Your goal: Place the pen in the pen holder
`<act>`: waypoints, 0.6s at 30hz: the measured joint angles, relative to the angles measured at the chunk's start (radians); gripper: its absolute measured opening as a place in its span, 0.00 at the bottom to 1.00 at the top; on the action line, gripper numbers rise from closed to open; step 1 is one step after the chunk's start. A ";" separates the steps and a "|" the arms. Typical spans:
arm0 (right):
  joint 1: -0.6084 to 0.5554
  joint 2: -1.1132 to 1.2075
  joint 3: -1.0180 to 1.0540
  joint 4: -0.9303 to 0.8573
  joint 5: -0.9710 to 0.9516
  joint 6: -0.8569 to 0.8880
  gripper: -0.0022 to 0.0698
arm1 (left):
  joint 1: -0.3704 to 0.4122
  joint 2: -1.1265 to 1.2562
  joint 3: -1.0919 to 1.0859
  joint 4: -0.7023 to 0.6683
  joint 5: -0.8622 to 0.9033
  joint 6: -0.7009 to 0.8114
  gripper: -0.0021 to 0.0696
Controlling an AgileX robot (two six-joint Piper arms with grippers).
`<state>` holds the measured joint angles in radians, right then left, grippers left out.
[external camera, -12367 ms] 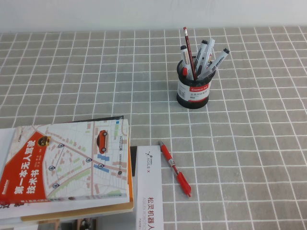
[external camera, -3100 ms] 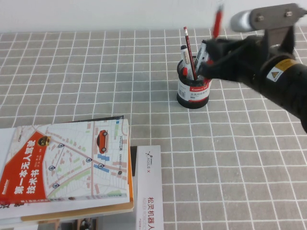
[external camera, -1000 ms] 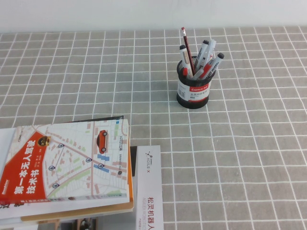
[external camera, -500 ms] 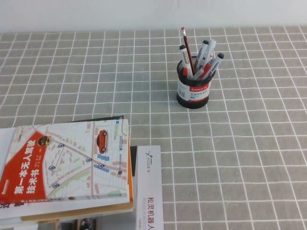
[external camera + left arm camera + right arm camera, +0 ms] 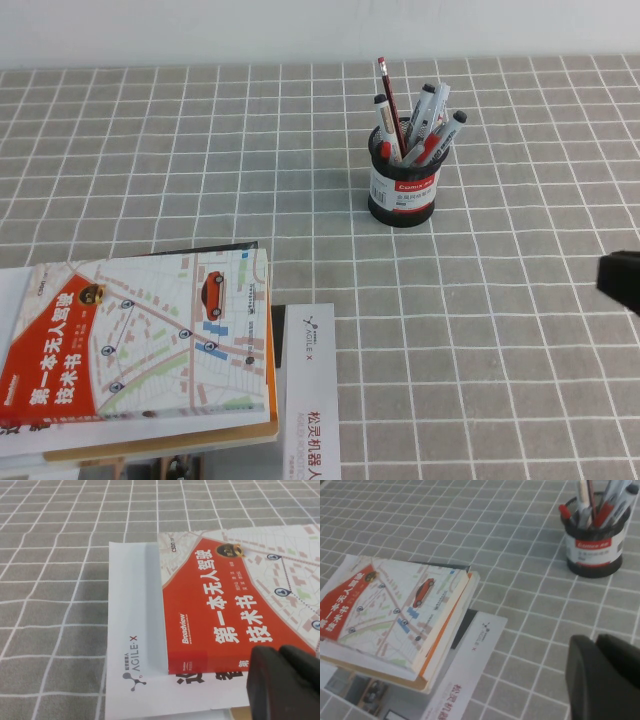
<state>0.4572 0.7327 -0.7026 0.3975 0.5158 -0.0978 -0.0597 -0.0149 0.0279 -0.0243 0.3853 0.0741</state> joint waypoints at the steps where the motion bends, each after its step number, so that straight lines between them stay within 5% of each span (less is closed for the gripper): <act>1: 0.000 0.012 0.000 0.015 -0.001 0.000 0.01 | 0.000 0.000 0.000 0.000 0.000 0.000 0.02; 8: -0.032 -0.122 0.040 -0.050 0.019 0.000 0.01 | 0.000 0.000 0.000 0.000 0.000 0.000 0.02; 18: -0.348 -0.458 0.230 -0.189 0.021 0.000 0.01 | 0.000 0.000 0.000 0.000 0.000 0.000 0.02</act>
<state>0.1096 0.2744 -0.4730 0.2085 0.5365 -0.0978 -0.0597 -0.0149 0.0279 -0.0243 0.3853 0.0741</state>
